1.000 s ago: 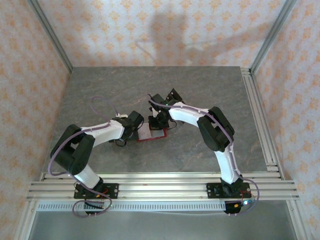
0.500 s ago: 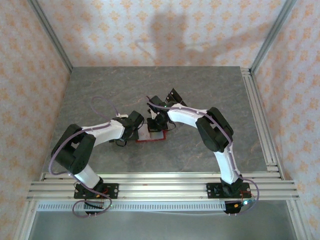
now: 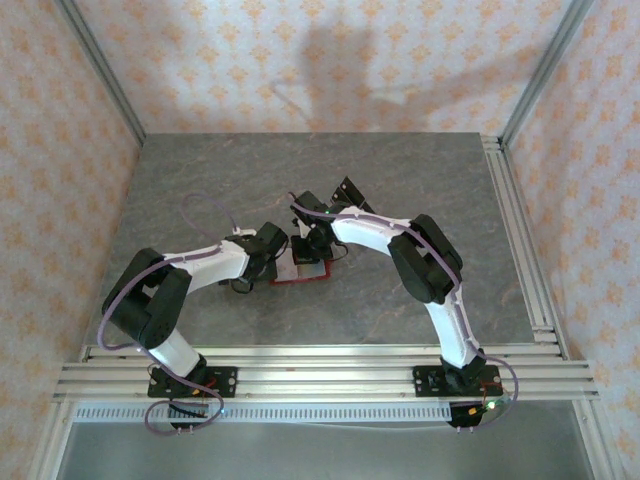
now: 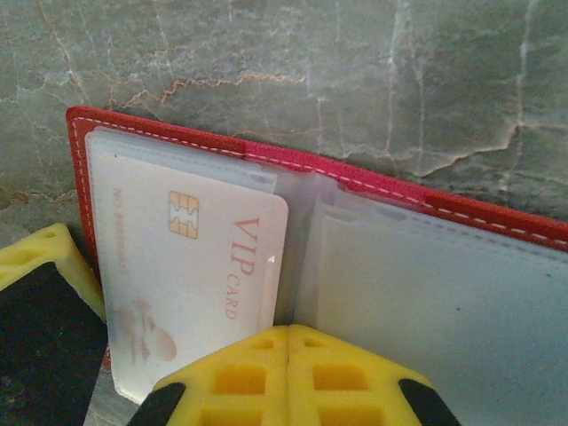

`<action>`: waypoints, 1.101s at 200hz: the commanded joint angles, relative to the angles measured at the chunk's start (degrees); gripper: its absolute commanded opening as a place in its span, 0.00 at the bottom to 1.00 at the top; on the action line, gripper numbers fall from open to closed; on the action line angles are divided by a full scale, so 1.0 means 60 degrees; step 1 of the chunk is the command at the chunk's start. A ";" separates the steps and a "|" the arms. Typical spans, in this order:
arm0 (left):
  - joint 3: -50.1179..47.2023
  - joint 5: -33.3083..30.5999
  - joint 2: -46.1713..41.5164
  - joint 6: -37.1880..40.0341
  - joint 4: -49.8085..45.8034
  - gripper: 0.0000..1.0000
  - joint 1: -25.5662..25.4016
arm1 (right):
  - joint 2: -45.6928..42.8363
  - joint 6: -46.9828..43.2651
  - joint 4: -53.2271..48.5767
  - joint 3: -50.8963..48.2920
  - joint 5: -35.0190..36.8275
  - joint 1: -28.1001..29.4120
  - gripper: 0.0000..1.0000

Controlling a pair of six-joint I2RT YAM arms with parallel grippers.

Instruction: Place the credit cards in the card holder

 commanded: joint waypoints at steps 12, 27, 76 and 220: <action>-0.0251 -0.0148 0.0195 0.0106 -0.0078 0.99 0.0132 | -0.0040 0.0139 0.0095 0.0081 -0.0463 0.0290 0.05; -0.0065 -0.0365 -0.0134 0.0100 -0.0539 0.99 0.0156 | -0.0368 0.0137 0.0123 -0.0171 -0.0259 0.0275 0.14; 0.0407 -0.0768 -0.1027 -0.0097 -0.1489 1.00 0.0305 | -0.1429 0.0280 0.0484 -0.1322 0.0176 -0.0066 0.31; -0.0772 0.3825 -0.1691 0.0341 0.3040 1.00 0.0778 | -0.2168 0.0664 0.1551 -0.3186 0.0180 -0.0325 0.33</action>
